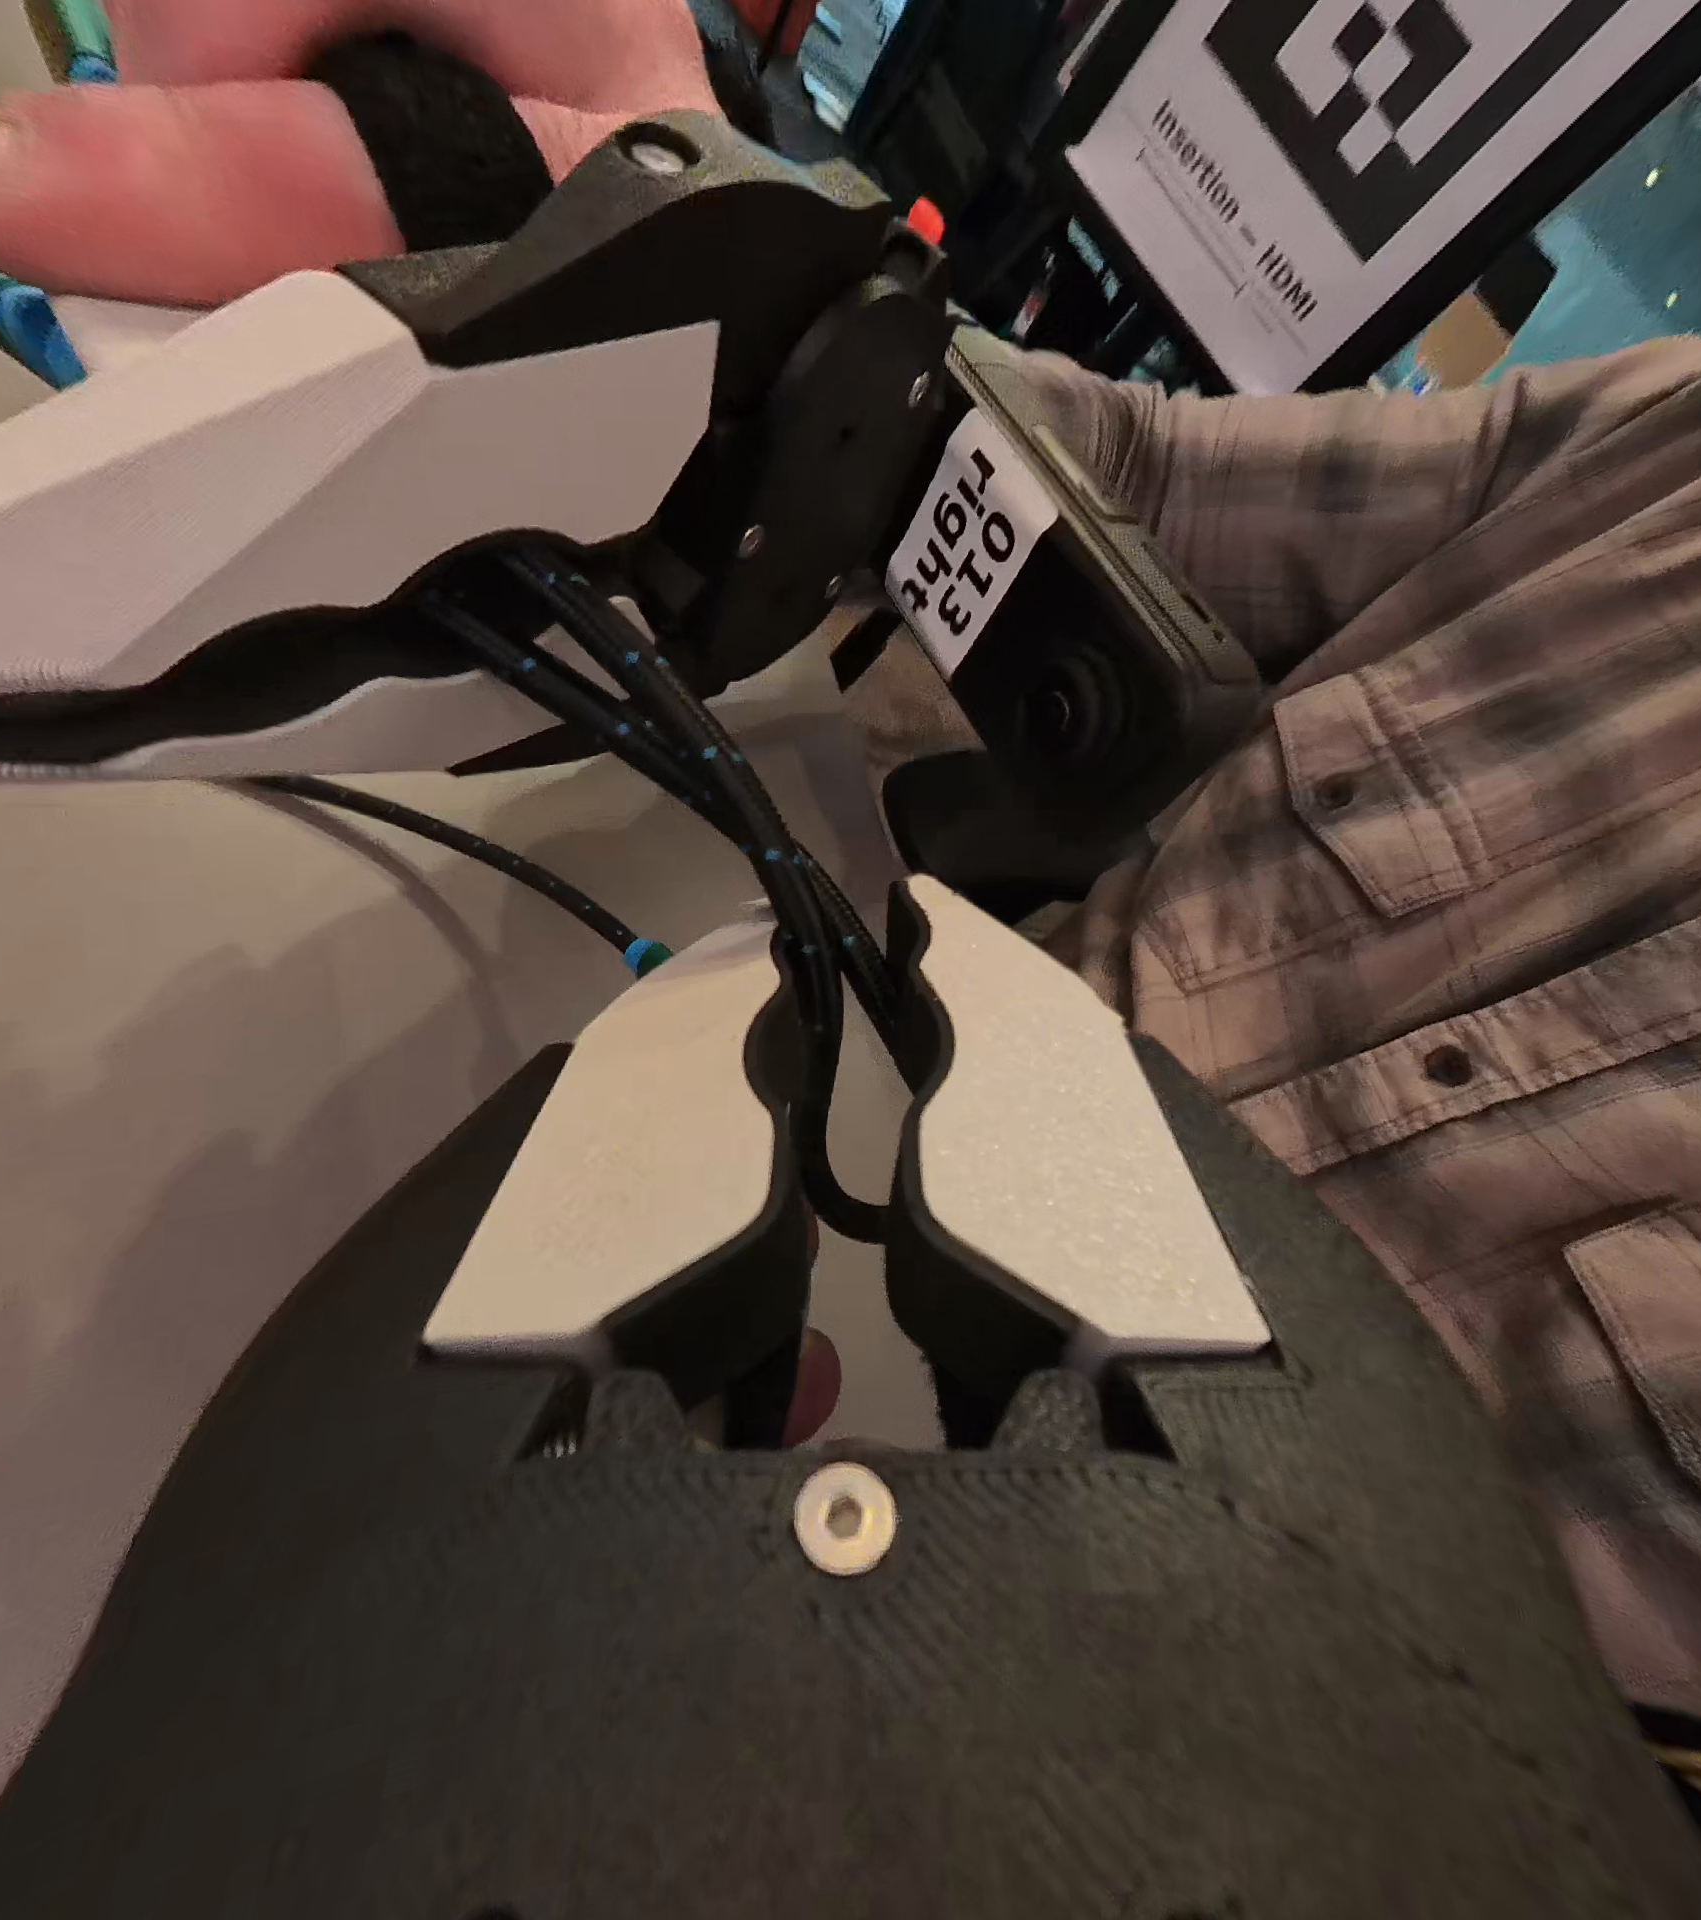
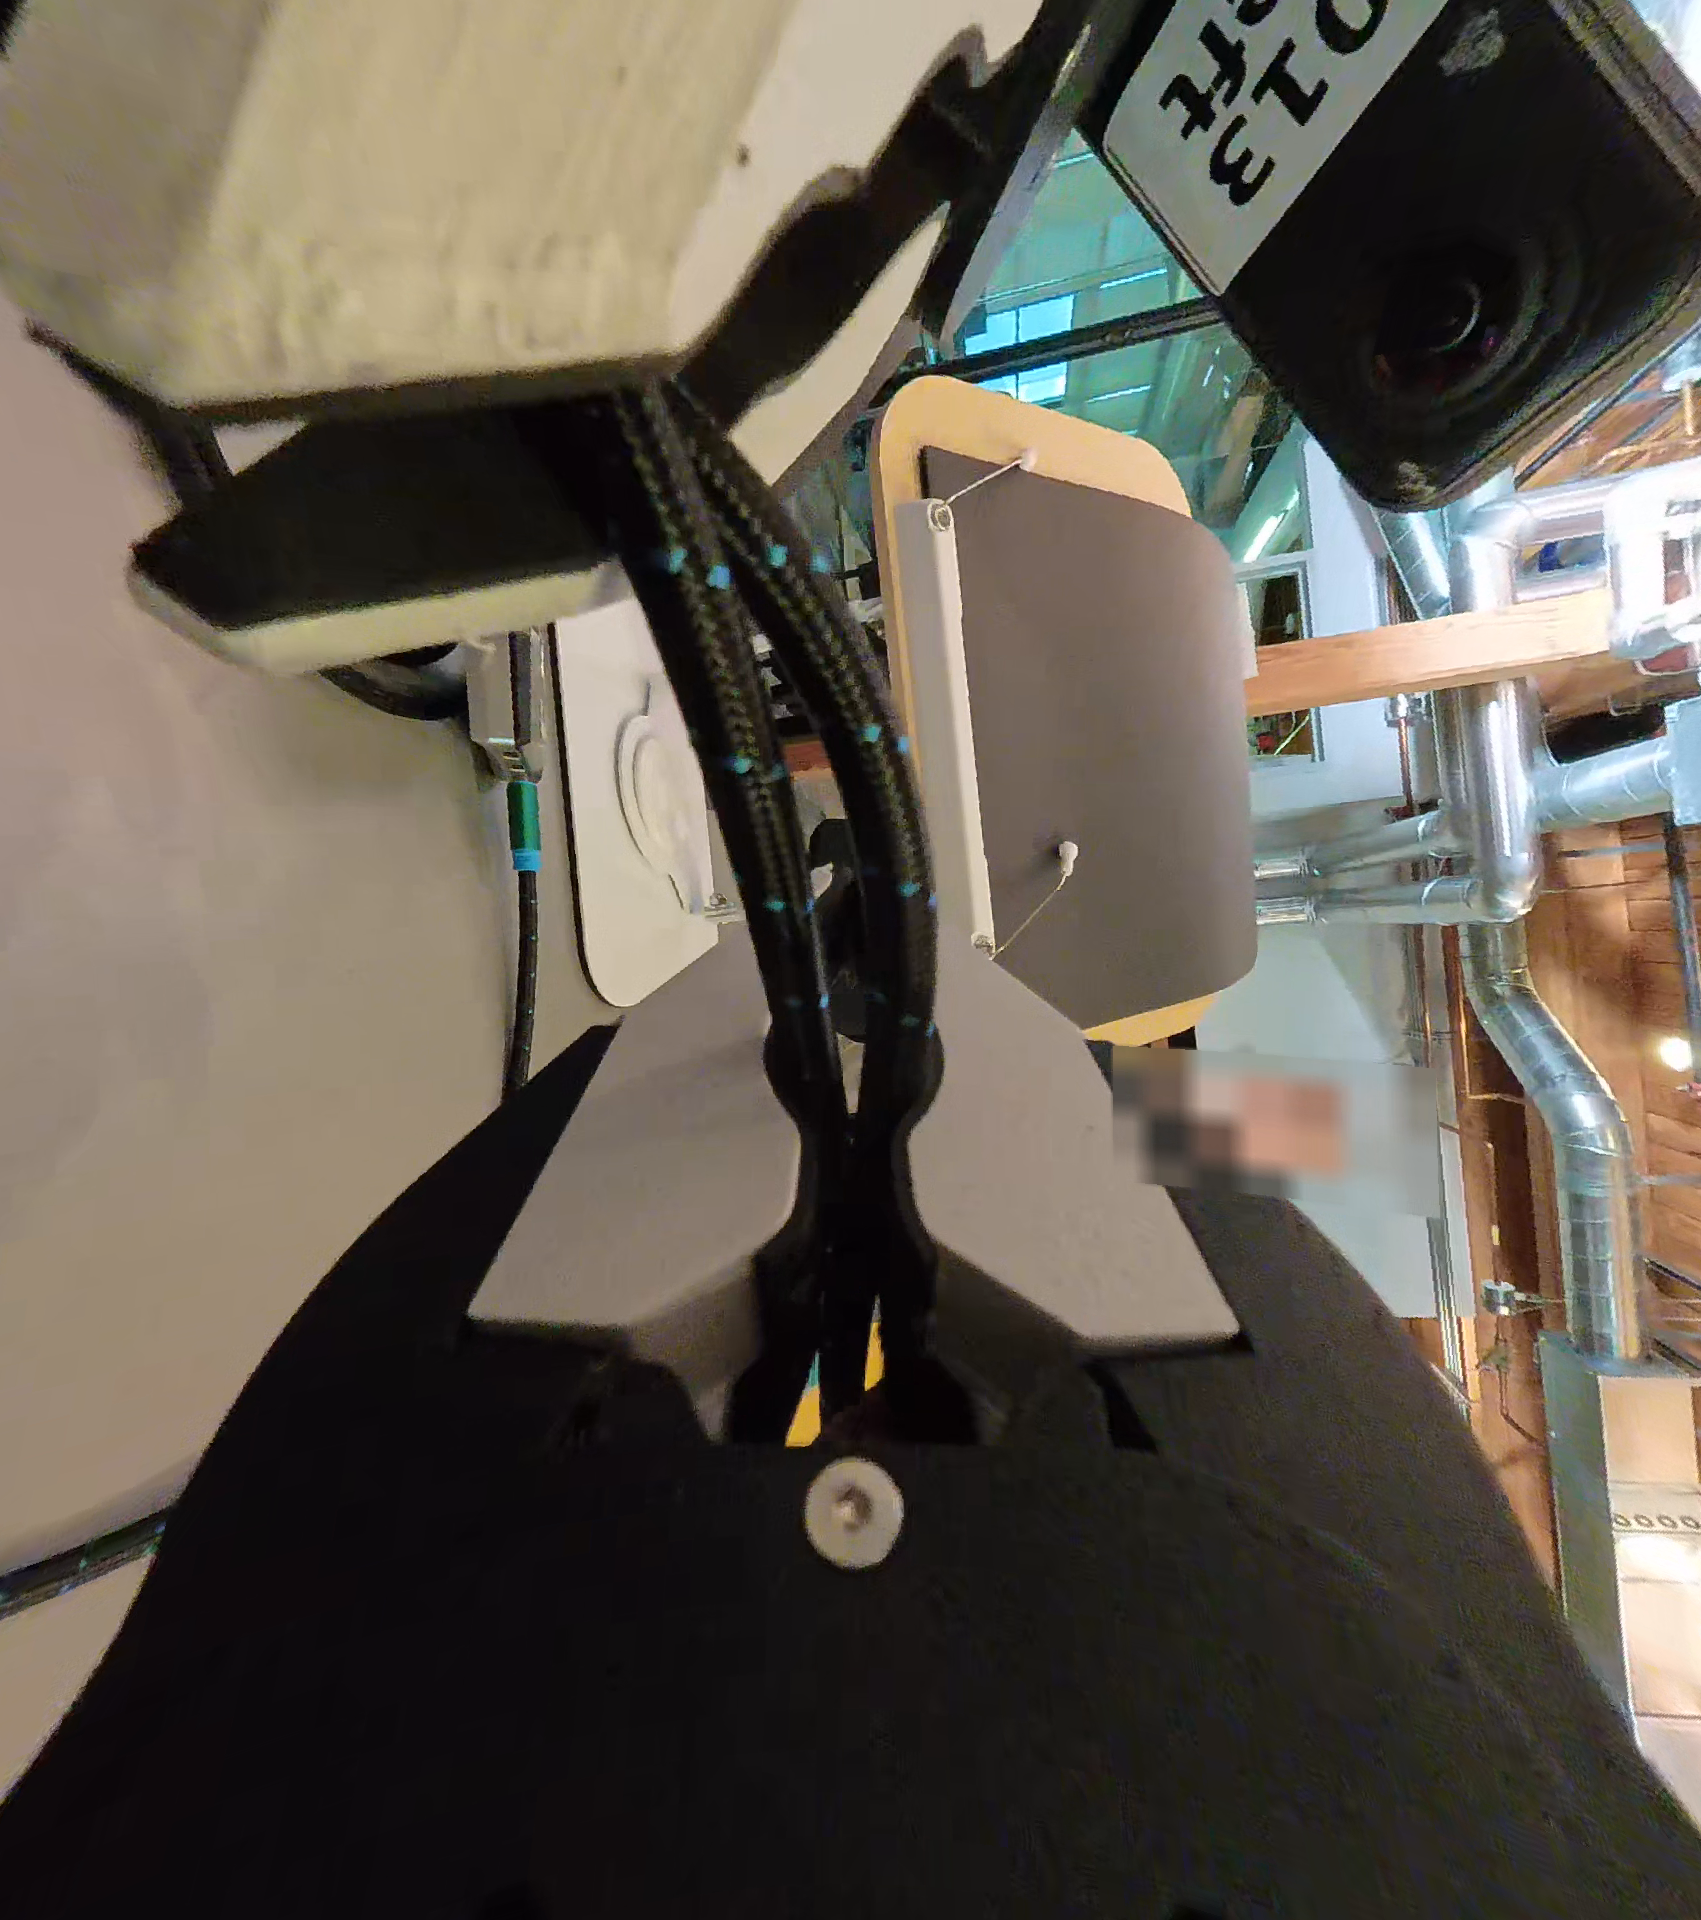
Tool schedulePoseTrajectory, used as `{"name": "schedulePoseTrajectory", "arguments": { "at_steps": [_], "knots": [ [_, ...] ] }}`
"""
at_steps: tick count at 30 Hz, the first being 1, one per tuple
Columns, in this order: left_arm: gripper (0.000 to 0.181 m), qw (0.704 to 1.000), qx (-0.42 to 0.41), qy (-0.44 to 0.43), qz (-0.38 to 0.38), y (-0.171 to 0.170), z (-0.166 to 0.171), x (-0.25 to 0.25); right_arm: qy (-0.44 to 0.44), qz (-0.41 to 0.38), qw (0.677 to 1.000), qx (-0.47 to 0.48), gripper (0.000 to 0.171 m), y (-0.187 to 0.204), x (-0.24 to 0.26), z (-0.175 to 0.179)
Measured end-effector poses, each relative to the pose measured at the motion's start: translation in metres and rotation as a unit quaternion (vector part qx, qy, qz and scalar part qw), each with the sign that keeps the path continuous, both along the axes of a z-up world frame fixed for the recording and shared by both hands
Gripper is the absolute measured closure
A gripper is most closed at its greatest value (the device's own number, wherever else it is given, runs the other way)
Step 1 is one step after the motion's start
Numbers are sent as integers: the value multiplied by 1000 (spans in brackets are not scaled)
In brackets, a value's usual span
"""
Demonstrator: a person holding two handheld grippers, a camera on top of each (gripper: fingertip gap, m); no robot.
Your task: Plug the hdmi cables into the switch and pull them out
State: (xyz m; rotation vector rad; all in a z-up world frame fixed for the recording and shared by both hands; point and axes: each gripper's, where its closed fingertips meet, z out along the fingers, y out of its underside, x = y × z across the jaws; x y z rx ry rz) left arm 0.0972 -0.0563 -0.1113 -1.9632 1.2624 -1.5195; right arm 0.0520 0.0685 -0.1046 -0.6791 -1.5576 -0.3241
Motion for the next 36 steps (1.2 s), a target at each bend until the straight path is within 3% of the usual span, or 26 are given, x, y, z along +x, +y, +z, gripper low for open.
{"name": "schedulePoseTrajectory", "arguments": {
  "at_steps": [3, 8, 14, 22, 27, 29, 30, 31, 34, 36],
  "knots": [
    [169, 1000, 19, 1, 15, 1, -6, 0, -32, 2, 999, -15, 171, -1, 0, -7],
    [147, 987, 130, 40, 80, 22, -13, -9, -81, -16, 993, -85, 171, 3, 3, -25],
    [121, 935, 305, 152, 102, 35, -20, -29, -108, -30, 985, -129, 171, 5, 3, -34],
    [130, 910, 325, 231, 118, 36, -36, -52, -94, -31, 985, -143, 171, 3, 0, -35],
    [115, 893, 310, 310, 106, 36, -58, -74, -76, -51, 988, -122, 171, 9, 2, -28],
    [155, 893, 326, 290, 107, 35, -52, -72, -76, -55, 989, -112, 171, 11, 4, -25],
    [159, 898, 321, 278, 112, 35, -48, -70, -75, -54, 989, -112, 171, 11, 4, -24],
    [151, 897, 321, 282, 116, 37, -47, -71, -77, -56, 990, -105, 171, 11, 4, -23],
    [89, 915, 269, 281, 111, 32, -50, -72, -84, -60, 991, -85, 171, 11, 4, -23],
    [84, 912, 273, 282, 119, 35, -46, -76, -94, -71, 991, -68, 171, 14, 6, -24]
  ]
}}
